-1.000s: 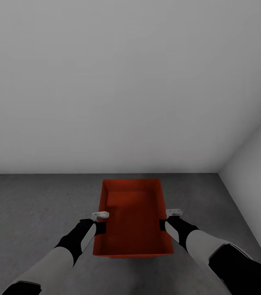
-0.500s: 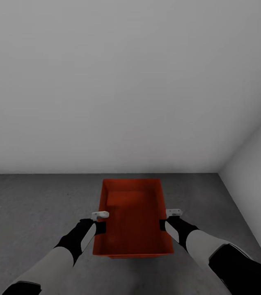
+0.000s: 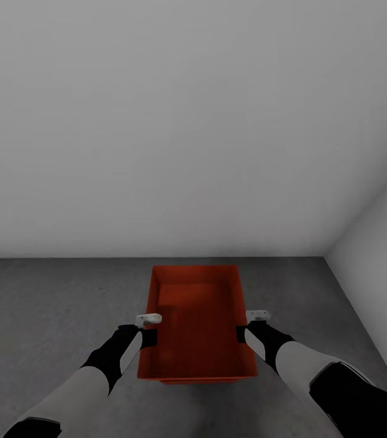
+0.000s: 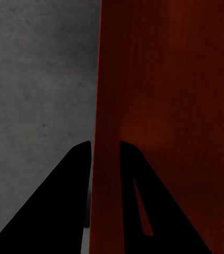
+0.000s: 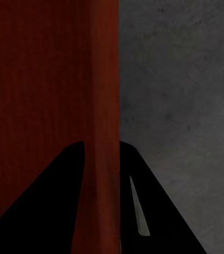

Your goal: Move the two storage containers from the living room to the garage. In the garage, place one container on the floor and stack the other container on top of it (either order is fine).

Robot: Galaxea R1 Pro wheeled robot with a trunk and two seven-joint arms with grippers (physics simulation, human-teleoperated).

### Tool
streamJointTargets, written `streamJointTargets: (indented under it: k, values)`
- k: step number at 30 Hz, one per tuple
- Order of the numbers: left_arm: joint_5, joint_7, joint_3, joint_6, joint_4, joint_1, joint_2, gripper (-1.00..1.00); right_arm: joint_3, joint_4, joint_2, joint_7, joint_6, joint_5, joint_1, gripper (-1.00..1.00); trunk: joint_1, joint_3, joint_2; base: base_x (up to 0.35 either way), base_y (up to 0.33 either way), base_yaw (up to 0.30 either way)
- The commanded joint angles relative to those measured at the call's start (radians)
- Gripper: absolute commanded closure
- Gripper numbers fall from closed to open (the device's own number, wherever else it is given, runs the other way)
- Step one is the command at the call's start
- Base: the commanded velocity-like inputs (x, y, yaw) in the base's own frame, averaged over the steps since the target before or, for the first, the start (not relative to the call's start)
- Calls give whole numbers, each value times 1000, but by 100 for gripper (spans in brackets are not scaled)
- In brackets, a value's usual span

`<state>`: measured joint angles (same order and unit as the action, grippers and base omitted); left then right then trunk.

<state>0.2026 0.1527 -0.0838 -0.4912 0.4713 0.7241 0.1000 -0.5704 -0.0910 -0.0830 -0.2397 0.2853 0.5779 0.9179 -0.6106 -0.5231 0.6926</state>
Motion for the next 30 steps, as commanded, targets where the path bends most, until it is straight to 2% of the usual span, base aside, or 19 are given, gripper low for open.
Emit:
streamJointTargets:
  k: [1,16,21,30]
  values:
    - [3,15,-2,-7,0,0,-2,100,20,-4,3,-9,2,-26,1,100,-4,-4,8,0,0,0]
    - [3,15,-2,-7,0,0,-2,100,20,-4,2,-9,2,-26,1,100,-62,-51,113,0,0,0]
    - [3,15,-2,-7,0,0,-2,100,20,-4,2,-9,2,-26,1,100,-62,-51,113,0,0,0]
    - [3,15,-2,-7,0,0,-2,100,20,-4,3,-9,2,-26,1,100,-96,-79,176,0,0,0]
